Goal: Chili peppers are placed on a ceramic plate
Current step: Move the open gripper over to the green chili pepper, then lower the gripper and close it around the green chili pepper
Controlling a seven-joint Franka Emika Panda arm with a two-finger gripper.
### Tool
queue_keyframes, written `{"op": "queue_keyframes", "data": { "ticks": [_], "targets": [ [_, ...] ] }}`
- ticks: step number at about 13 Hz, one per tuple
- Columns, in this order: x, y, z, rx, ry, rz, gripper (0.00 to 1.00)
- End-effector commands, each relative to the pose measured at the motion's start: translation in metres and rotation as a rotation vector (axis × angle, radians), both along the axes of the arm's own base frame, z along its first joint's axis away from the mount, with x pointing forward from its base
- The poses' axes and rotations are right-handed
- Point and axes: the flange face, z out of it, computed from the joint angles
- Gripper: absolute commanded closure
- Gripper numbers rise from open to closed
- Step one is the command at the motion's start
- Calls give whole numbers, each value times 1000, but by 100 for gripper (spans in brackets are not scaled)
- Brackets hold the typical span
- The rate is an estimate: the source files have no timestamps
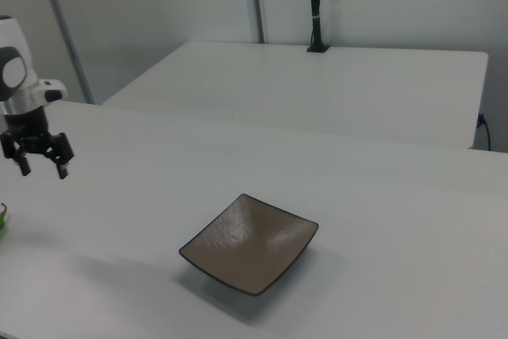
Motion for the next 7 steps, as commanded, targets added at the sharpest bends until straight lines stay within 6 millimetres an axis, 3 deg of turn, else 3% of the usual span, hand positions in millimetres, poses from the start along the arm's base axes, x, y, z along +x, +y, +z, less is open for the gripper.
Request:
{"op": "queue_keyframes", "data": {
  "ticks": [1, 7],
  "targets": [
    [-31, 52, -35, 15, 54, 70, 0],
    [-43, 95, -63, 95, 44, 100, 0]
  ]
}}
